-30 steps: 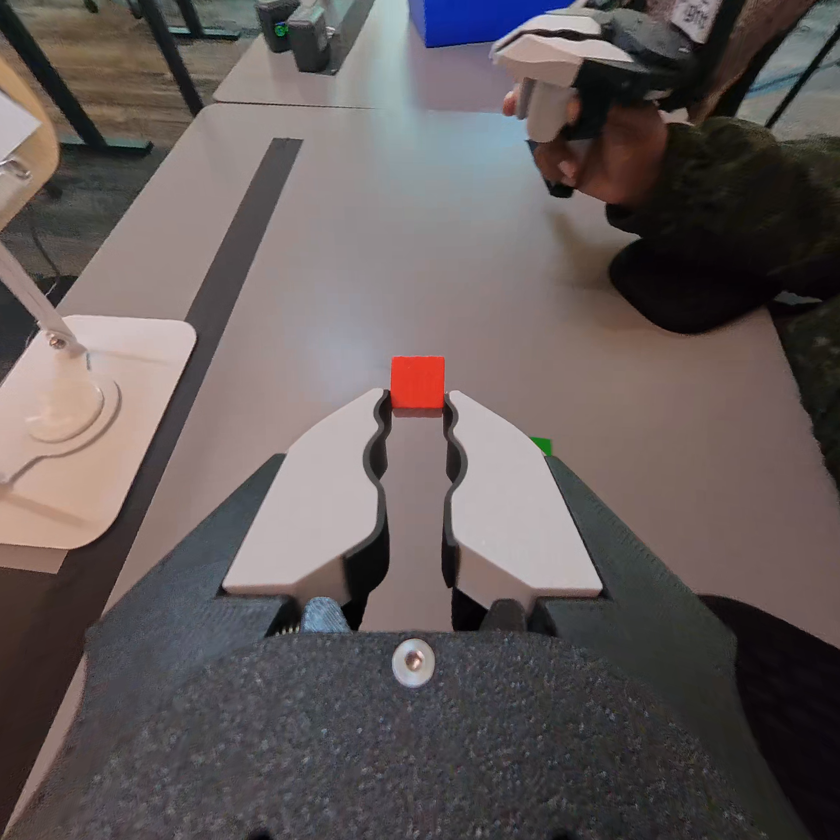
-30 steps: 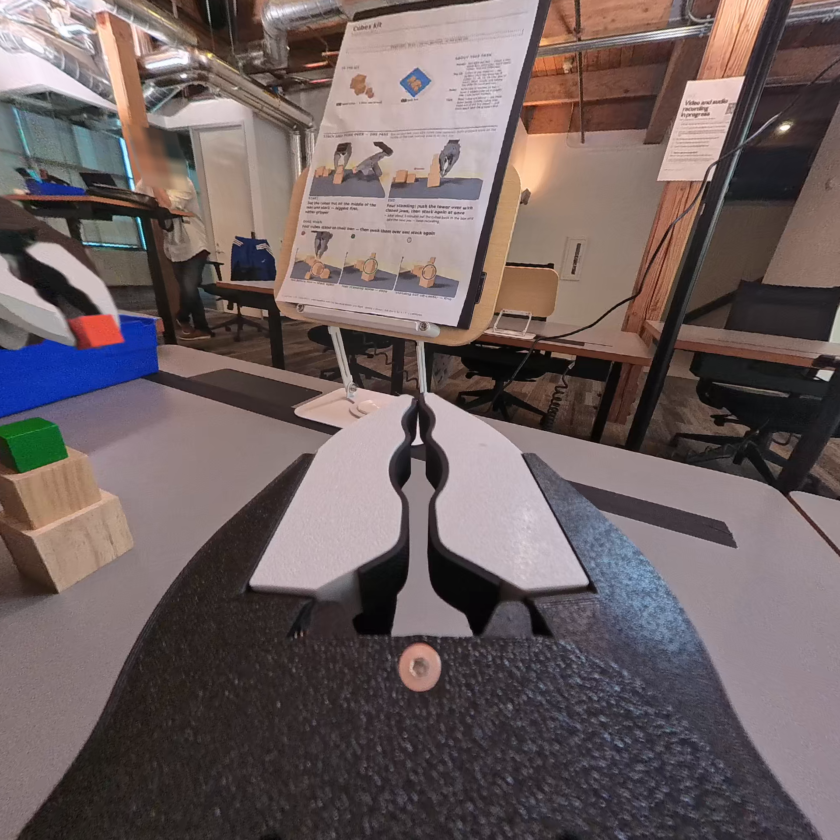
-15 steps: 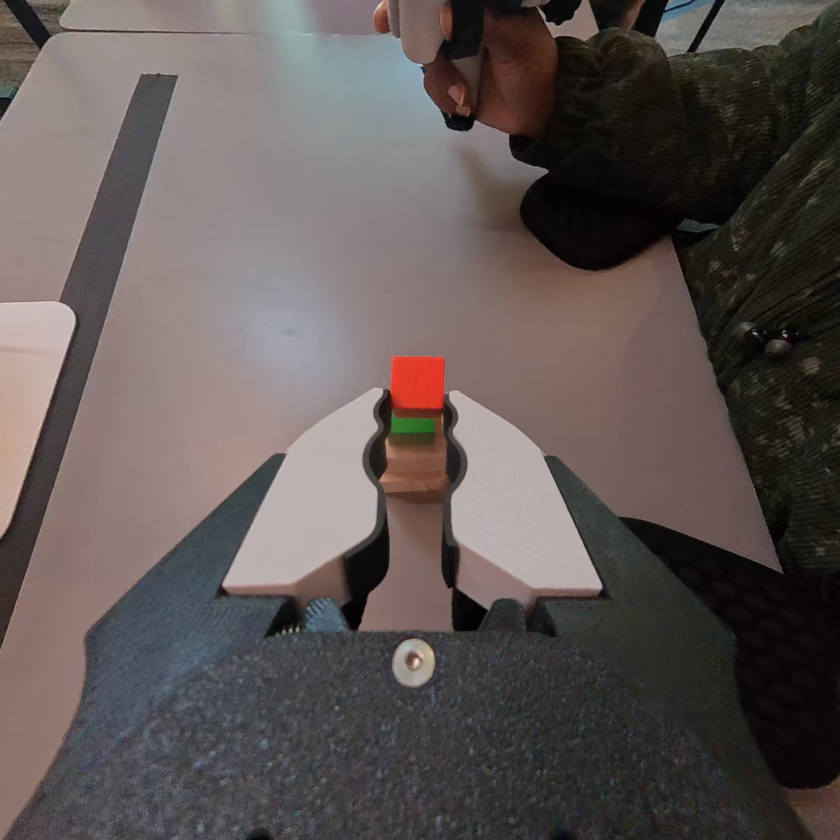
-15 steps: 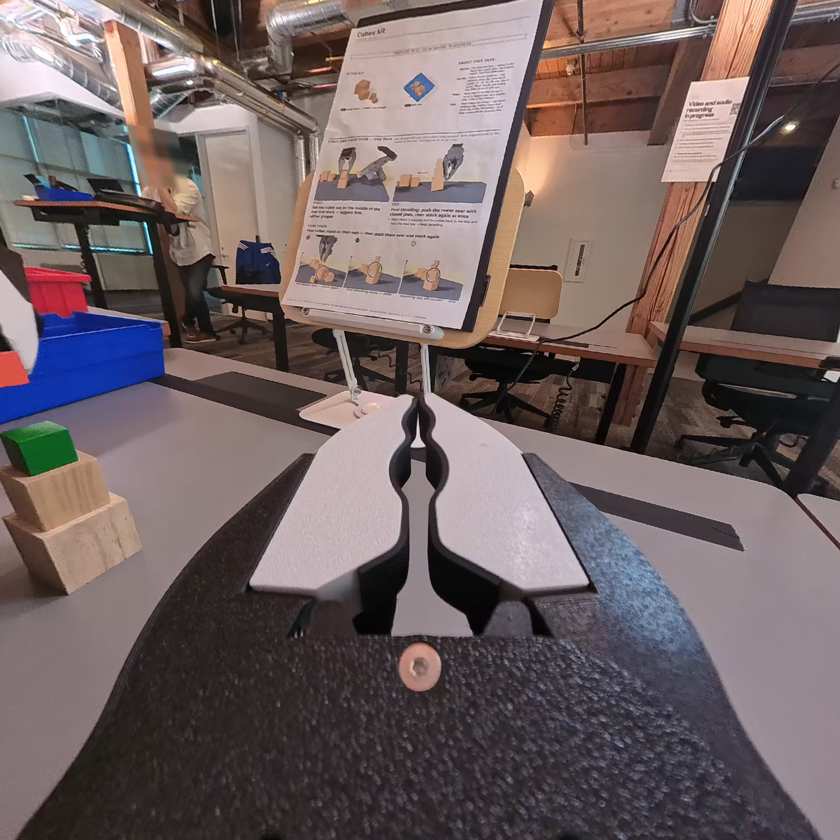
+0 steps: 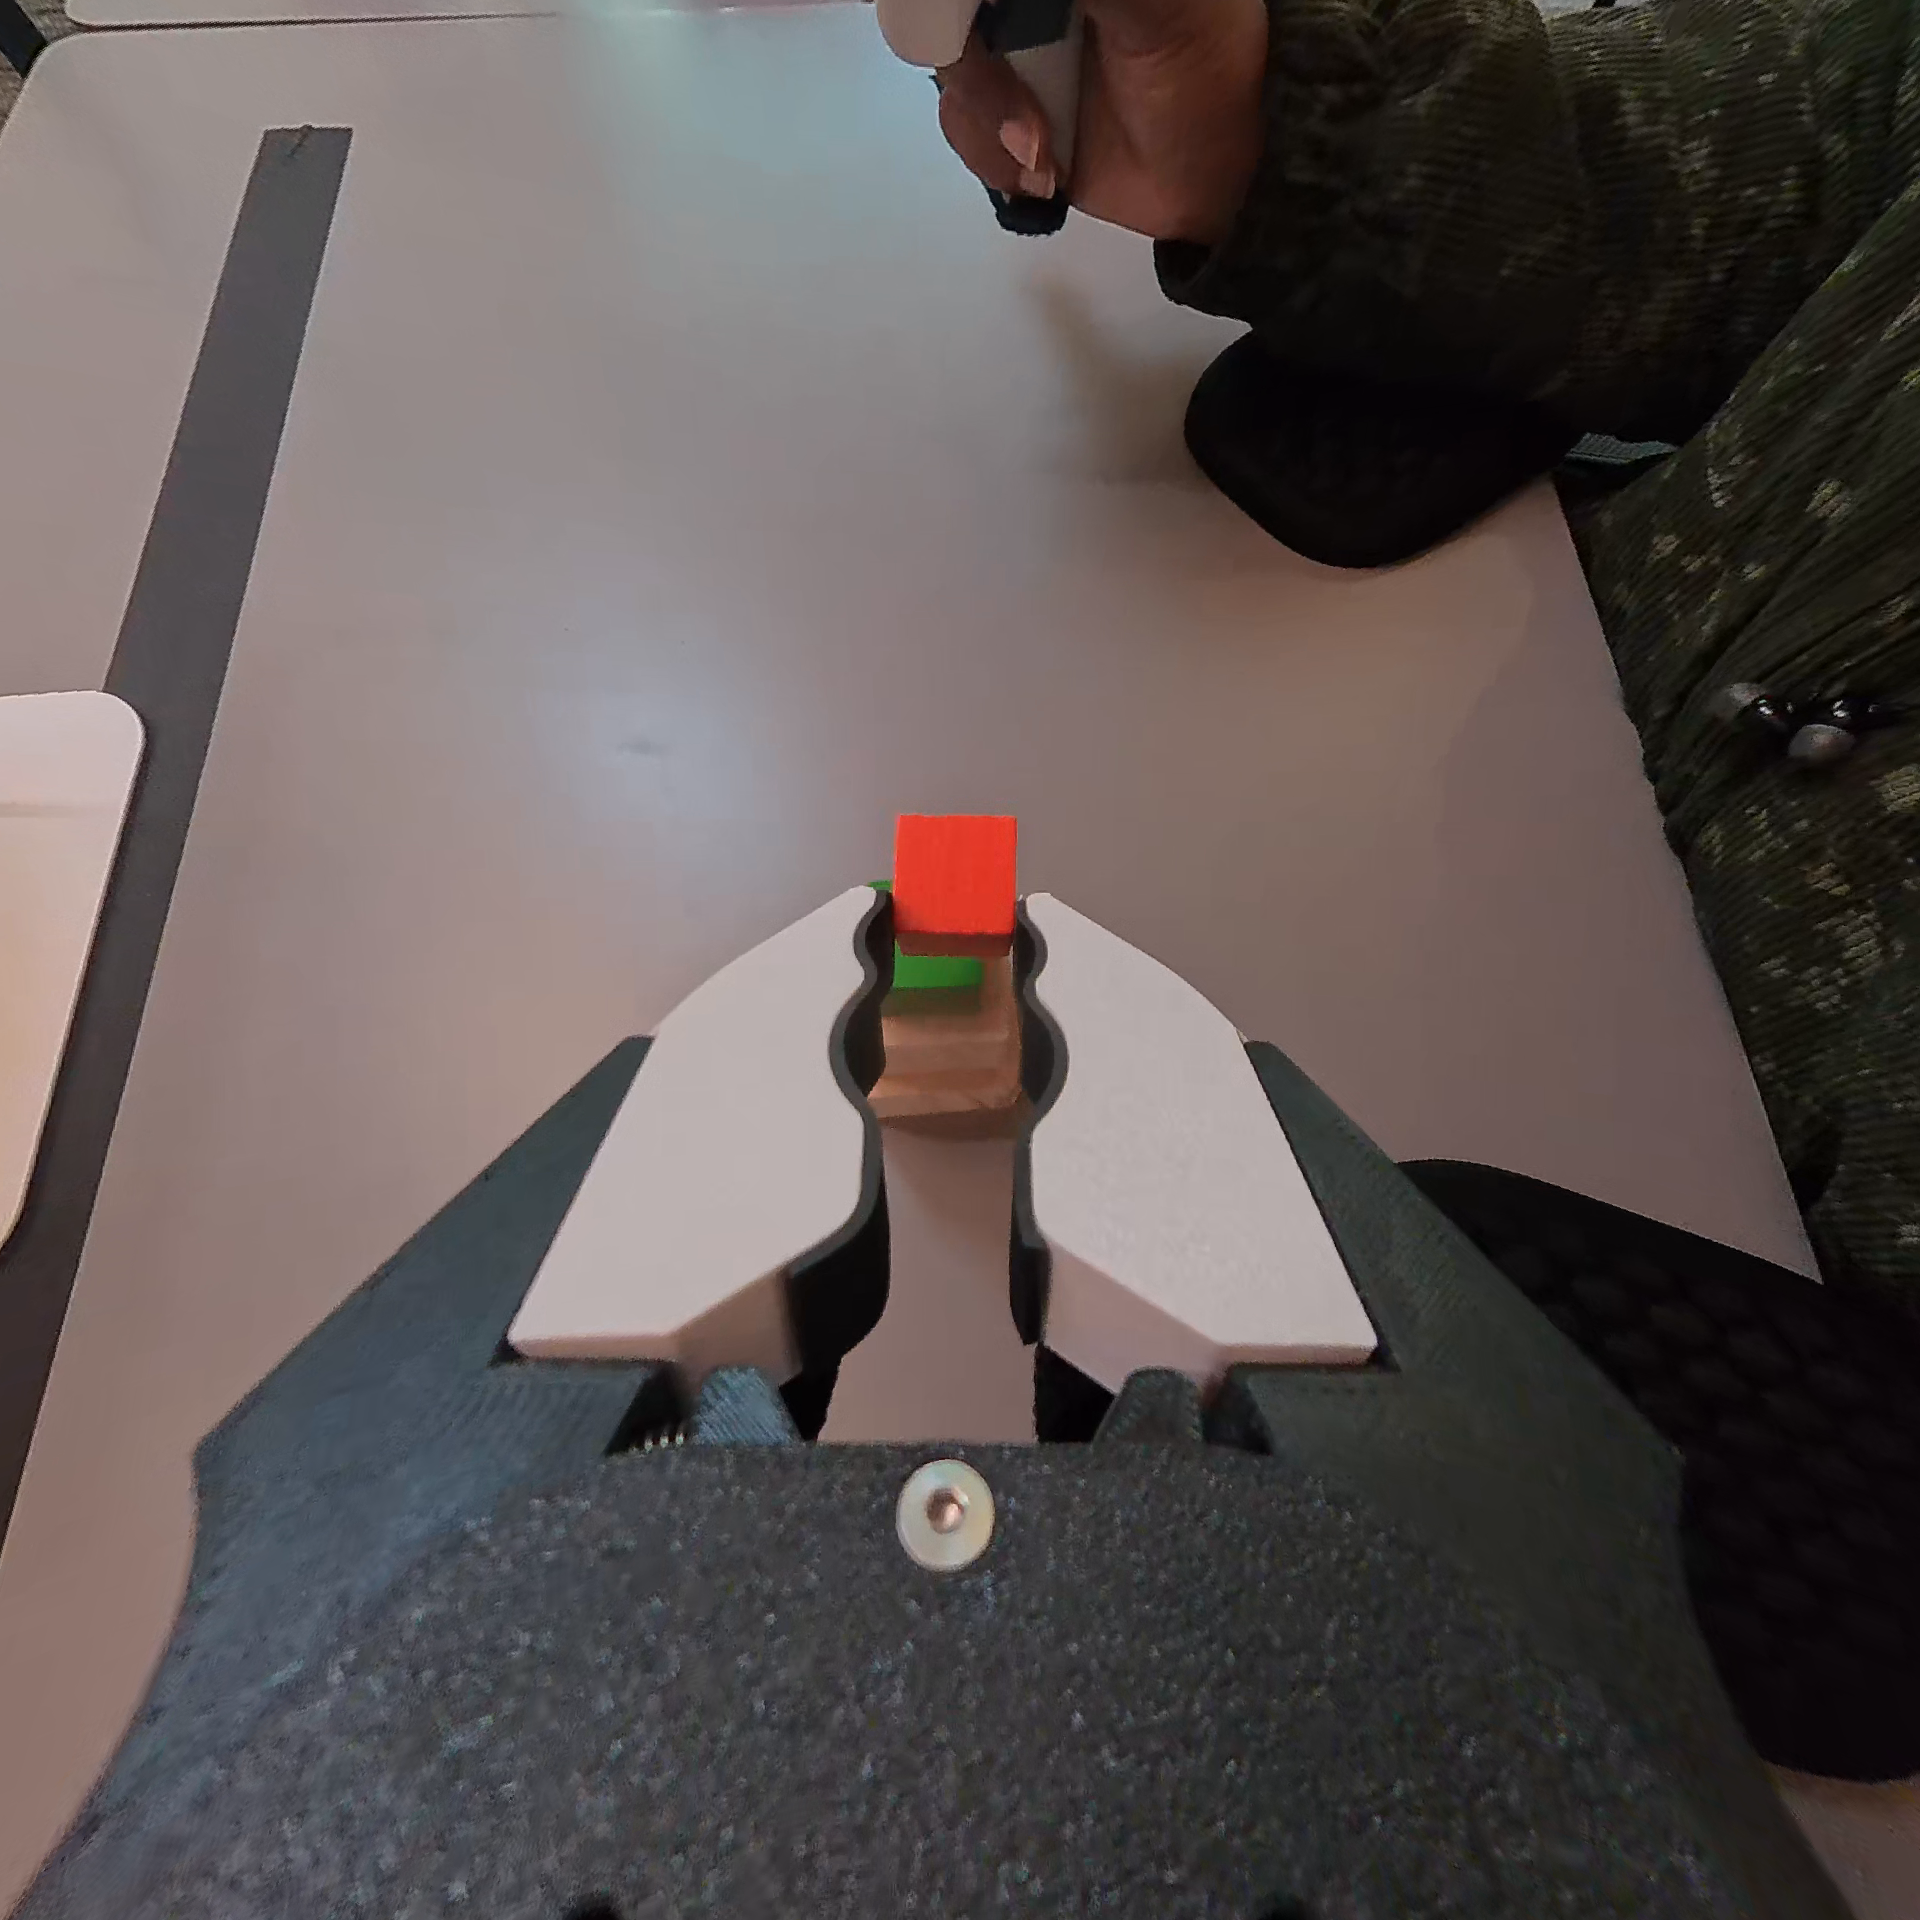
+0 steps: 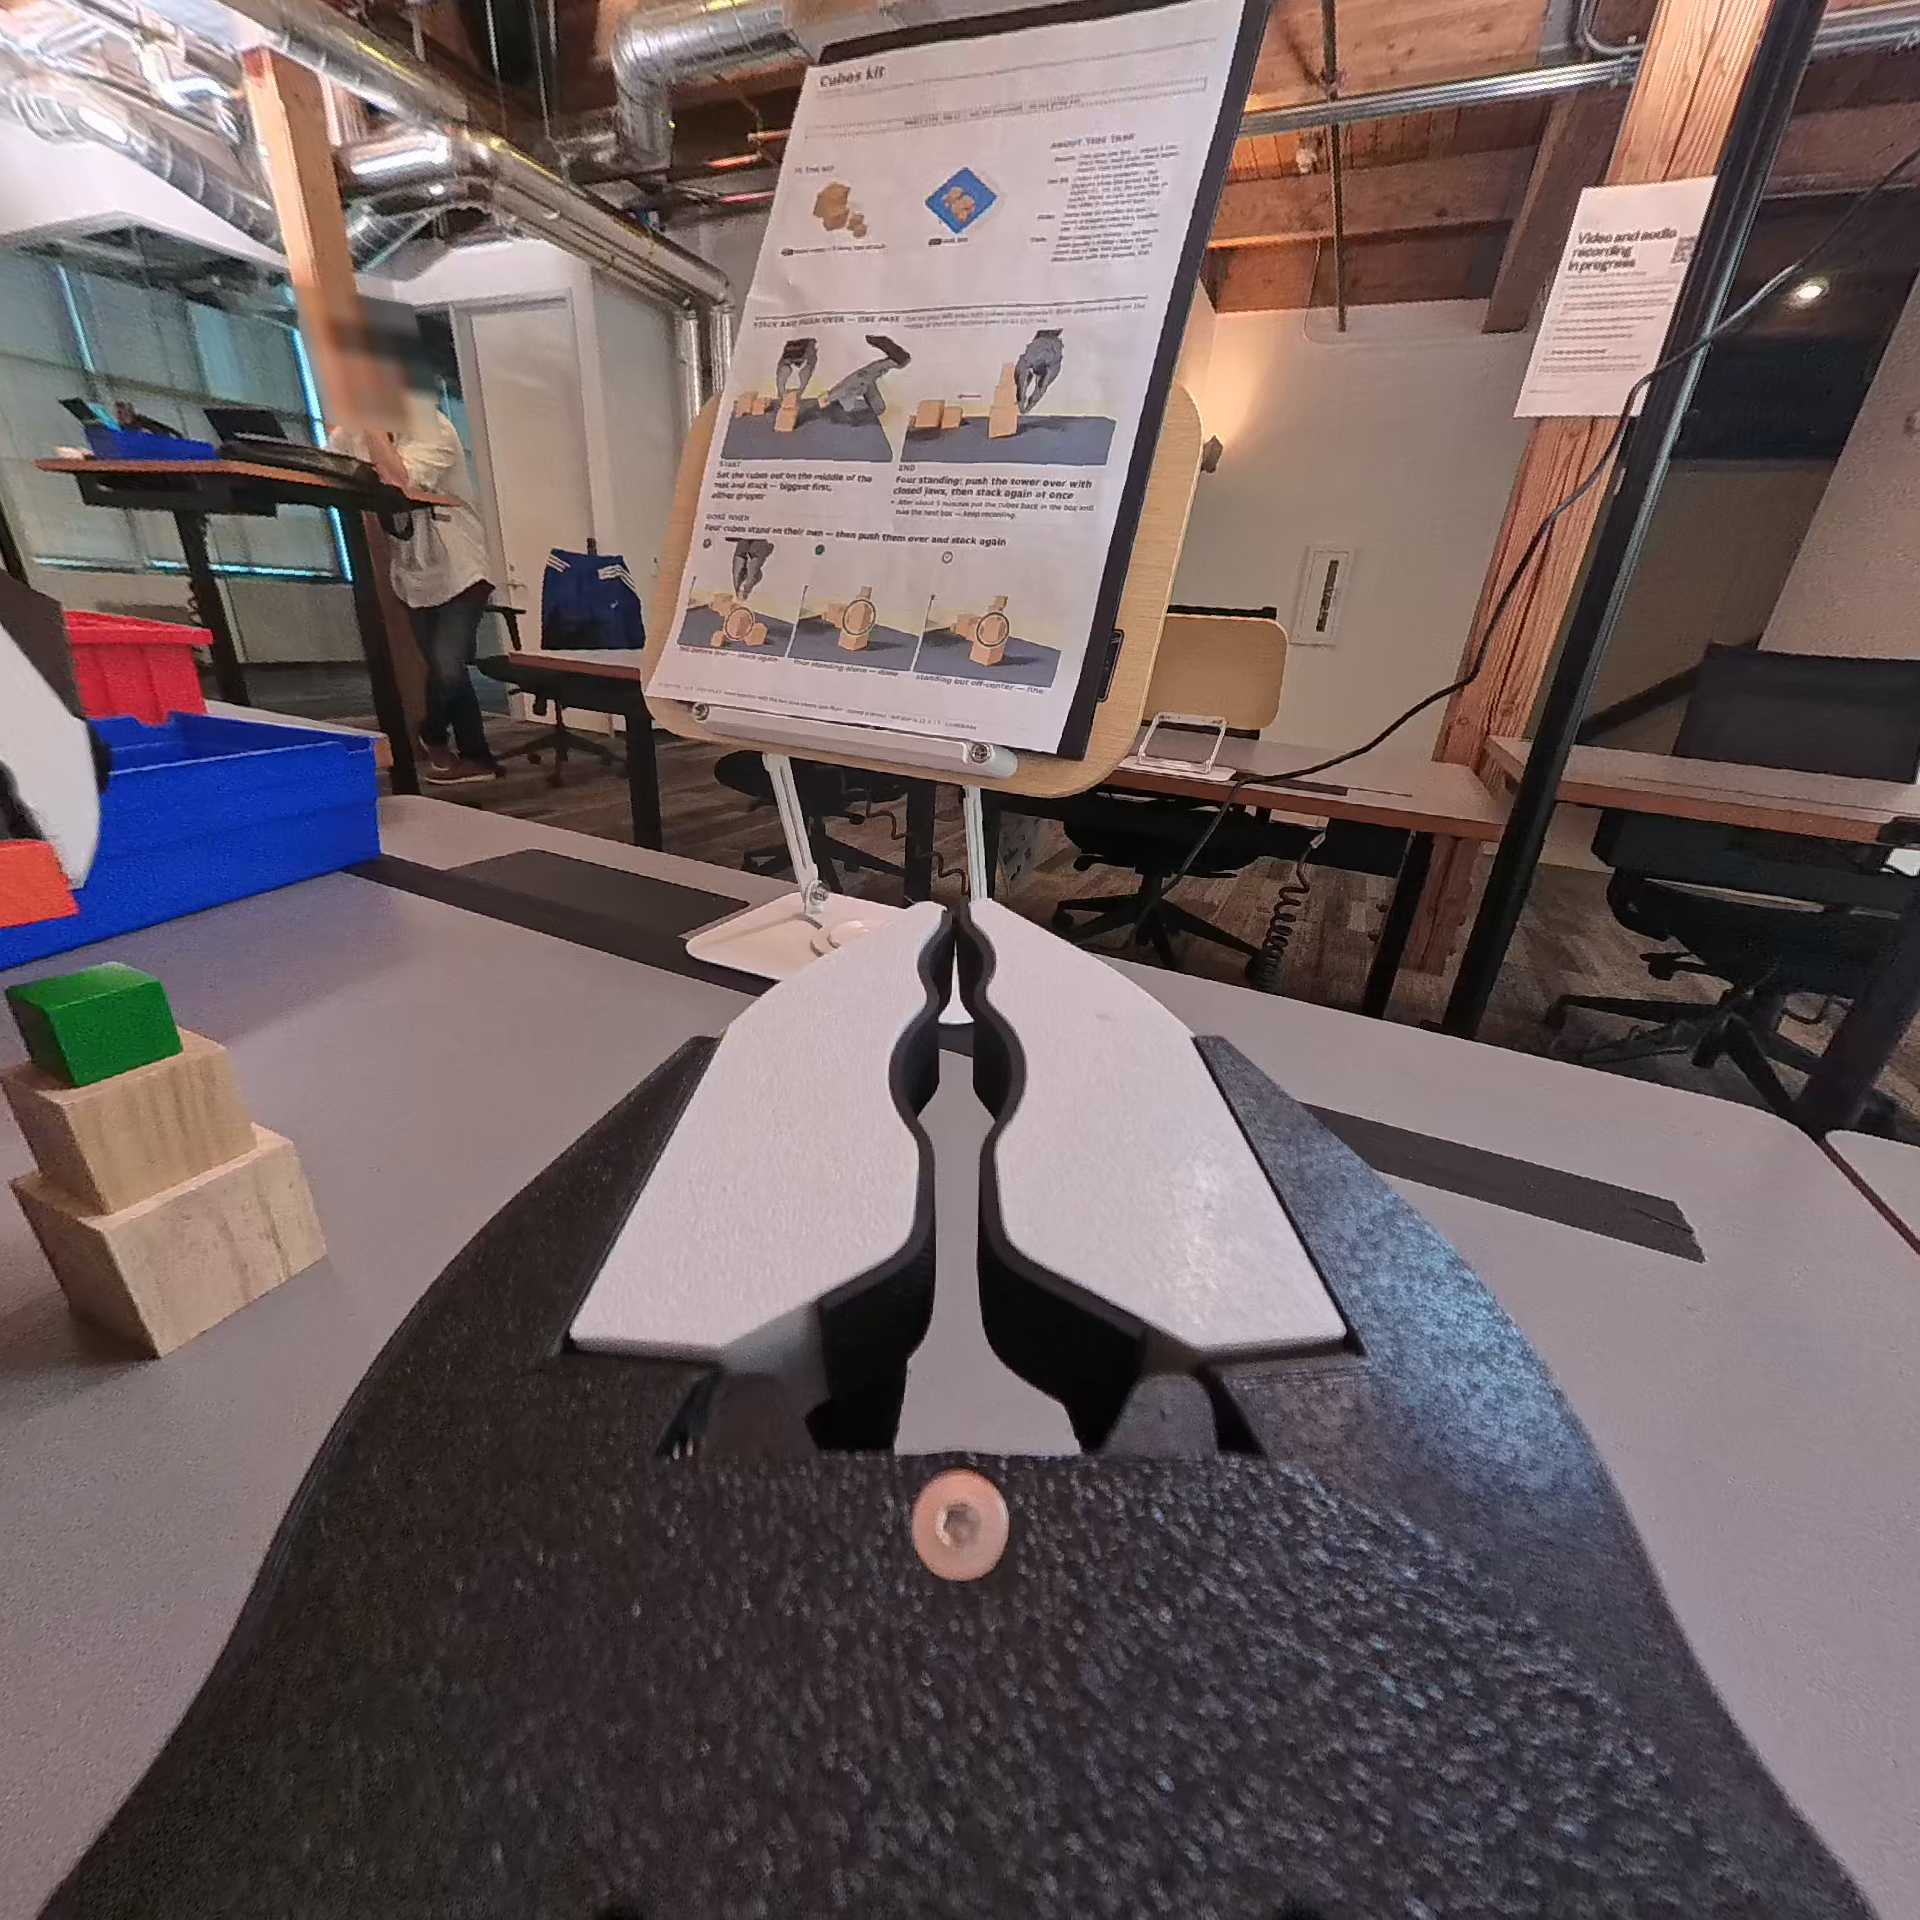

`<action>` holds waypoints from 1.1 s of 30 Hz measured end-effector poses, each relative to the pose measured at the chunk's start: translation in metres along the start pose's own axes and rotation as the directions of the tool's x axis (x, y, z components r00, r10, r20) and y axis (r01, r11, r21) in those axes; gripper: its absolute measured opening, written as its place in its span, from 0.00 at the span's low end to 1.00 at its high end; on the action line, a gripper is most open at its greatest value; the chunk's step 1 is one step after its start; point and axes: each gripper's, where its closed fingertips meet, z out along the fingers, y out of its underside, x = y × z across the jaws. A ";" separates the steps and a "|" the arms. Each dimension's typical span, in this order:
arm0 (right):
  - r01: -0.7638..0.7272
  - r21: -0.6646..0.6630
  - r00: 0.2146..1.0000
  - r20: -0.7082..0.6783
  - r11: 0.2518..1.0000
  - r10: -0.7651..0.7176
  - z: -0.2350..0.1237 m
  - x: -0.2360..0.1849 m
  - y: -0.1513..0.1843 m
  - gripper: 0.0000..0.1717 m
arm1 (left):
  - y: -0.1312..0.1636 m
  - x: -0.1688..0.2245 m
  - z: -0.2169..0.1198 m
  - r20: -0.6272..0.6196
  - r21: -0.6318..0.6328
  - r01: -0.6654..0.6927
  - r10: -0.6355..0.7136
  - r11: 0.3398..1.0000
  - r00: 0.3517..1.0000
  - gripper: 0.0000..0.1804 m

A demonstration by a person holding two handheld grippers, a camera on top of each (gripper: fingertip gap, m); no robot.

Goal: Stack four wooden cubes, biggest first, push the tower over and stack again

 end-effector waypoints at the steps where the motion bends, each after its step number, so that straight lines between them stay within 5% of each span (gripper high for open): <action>1: -0.001 0.002 1.000 0.001 1.000 0.001 0.000 0.000 -0.001 0.00 | 0.001 -0.001 0.000 0.000 -0.003 0.005 -0.005 1.000 1.000 0.12; 33: -0.006 -0.024 1.000 0.009 1.000 0.006 0.003 -0.002 0.008 0.00 | 0.013 -0.007 0.017 0.036 -0.032 0.020 -0.018 0.999 0.999 0.12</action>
